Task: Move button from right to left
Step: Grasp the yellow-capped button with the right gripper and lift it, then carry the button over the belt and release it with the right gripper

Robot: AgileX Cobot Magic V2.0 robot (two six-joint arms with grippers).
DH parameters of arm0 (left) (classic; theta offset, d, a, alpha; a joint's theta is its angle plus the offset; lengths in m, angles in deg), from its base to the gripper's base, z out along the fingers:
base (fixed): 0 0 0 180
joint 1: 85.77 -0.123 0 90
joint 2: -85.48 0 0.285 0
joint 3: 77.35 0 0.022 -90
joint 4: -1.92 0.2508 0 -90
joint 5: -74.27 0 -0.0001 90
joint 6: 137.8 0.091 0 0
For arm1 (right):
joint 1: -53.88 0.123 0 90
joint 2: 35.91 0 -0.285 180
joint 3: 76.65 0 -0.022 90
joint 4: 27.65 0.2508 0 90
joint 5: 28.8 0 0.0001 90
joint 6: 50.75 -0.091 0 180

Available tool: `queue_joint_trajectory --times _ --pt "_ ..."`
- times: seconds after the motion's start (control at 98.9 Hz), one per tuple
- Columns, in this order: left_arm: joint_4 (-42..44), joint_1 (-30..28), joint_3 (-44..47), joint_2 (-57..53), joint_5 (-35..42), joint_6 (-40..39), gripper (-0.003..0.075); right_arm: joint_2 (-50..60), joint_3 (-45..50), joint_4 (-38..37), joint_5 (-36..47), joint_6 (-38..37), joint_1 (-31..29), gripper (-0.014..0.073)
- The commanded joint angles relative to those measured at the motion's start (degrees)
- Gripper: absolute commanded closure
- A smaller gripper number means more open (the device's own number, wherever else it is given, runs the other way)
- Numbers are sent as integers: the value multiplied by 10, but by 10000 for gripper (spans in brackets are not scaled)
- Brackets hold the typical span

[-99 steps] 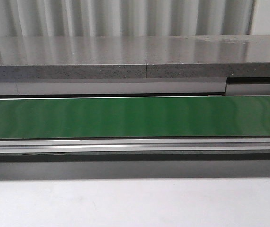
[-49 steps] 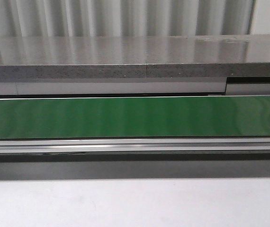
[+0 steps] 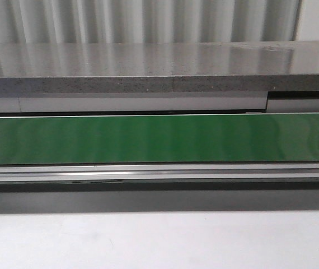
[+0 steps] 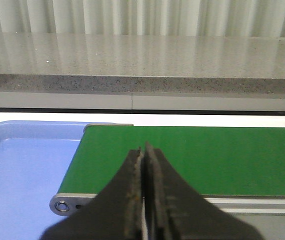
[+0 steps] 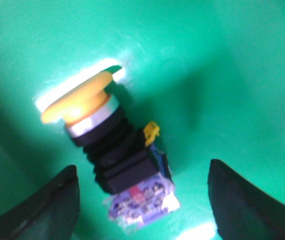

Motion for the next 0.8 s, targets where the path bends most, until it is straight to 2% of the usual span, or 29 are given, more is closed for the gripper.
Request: queue_joint_trajectory --times 0.0,0.051,0.182,0.253,0.546,0.788 --pt "0 -1 15 -19 46 -4 740 18 -22 -6 3 8 -4 81" --pt "0 -1 15 -19 46 -4 740 14 -24 -7 9 8 -4 148" --pt "0 -1 15 -19 46 -4 740 13 -24 -8 16 8 -4 411" --pt "0 -1 15 -19 46 -4 740 13 -24 -8 18 8 -4 487" --pt "0 -1 15 -19 46 -4 740 74 -24 -8 30 8 11 502" --pt "0 -1 15 -19 46 -4 740 166 -23 -3 -5 8 78 502"
